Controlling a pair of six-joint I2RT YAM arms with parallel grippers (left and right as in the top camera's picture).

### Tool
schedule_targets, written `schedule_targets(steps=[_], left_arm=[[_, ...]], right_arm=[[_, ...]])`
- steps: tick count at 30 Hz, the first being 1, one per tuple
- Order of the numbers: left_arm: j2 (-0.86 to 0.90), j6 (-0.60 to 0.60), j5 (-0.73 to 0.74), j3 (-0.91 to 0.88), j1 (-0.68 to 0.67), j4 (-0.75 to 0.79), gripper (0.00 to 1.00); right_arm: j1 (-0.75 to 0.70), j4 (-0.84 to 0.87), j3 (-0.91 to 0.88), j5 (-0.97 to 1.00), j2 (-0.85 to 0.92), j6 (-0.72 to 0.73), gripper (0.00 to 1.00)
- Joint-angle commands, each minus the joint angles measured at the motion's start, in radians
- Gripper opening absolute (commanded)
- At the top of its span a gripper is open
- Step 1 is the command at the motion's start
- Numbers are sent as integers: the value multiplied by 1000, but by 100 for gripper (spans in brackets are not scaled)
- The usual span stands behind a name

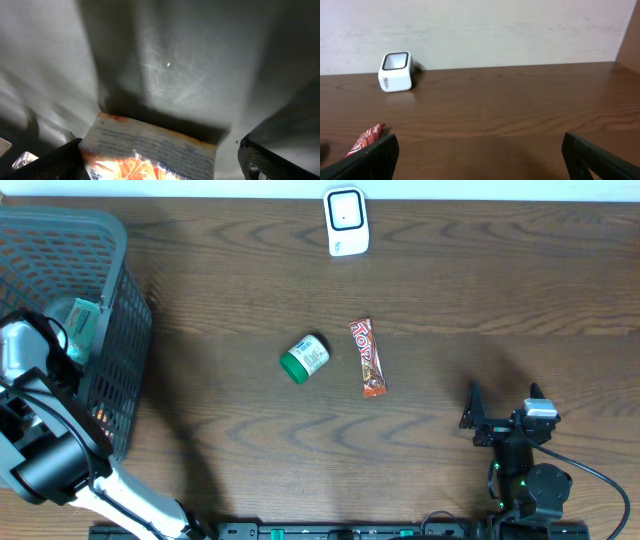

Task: Scan the item barcode
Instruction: 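Reach the left gripper back into the basket toward an orange snack packet, then grasp the small orange snack packet with the left gripper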

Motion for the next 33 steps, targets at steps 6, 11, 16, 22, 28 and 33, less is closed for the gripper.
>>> schedule_targets(steps=[6, 11, 16, 22, 28, 33], left_arm=[[29, 8, 3, -121, 16, 90, 98], [29, -11, 3, -163, 30, 115, 93], [29, -19, 3, -180, 48, 120, 61], [28, -26, 7, -175, 54, 120, 41], [14, -34, 10, -108, 53, 79, 33], [-29, -64, 11, -8, 53, 21, 33]], right_arm=[[11, -3, -1, 1, -5, 13, 99], [11, -3, -1, 1, -5, 13, 99], [11, -3, -1, 1, -5, 13, 99], [11, -3, -1, 1, -5, 13, 99], [11, -3, -1, 1, -5, 13, 99], [11, -3, -1, 1, -5, 13, 99]])
